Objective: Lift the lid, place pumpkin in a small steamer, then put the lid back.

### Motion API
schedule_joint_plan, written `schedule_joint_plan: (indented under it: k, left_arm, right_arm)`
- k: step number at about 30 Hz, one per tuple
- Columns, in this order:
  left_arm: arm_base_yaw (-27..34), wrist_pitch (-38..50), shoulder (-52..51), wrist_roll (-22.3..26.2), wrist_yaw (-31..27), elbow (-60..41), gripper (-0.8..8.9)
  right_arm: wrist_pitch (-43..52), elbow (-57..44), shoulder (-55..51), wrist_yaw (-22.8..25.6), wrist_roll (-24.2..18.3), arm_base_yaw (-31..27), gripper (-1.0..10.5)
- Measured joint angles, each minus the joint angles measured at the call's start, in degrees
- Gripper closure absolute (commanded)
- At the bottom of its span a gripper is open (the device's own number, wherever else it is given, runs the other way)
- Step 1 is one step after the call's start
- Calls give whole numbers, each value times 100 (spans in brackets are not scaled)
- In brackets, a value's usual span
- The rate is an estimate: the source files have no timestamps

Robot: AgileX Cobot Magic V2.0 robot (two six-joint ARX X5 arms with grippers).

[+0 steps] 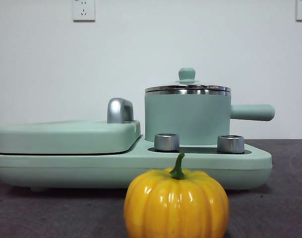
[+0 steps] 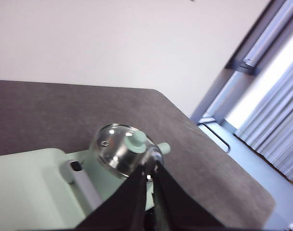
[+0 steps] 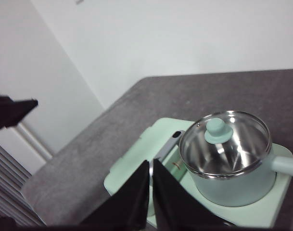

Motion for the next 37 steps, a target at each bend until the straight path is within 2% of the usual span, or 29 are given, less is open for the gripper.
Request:
schedule_joint_plan:
  k: [2, 4, 7, 11, 14, 21, 26, 34, 37]
  left_arm:
    - [-35, -74, 103, 0, 59, 70, 734]
    - [-74, -192, 162, 0, 157, 72, 642]
    - [-149, -354, 210, 13, 190, 72, 496]
    - [-264, -369, 256, 101, 216, 72, 393]
    - [-389, -348, 367, 131, 227, 83, 375]
    - [-785, -308, 1150, 179, 229, 472, 375]
    - [-1272, -470, 1980, 470, 122, 1189, 375]
    - [-2192, -1495, 3458, 1521, -1272, 2815, 375]
    - [-2498, -1604, 3980, 1904, -1893, 3244, 376]
  right_arm:
    - [-48, 2, 39, 4, -94, 0, 921]
    - [-133, 2, 42, 17, -177, 0, 861]
    - [-201, 2, 35, 20, -289, 0, 703]
    - [-258, 2, 35, 22, -323, 0, 508]
    - [-326, 2, 35, 22, -328, 0, 456]
    - [-385, 2, 35, 22, -328, 0, 455]
    - [-400, 2, 35, 20, -328, 0, 455]
    - [-400, 2, 35, 20, -328, 0, 455]
    - [-400, 2, 35, 22, -328, 0, 455]
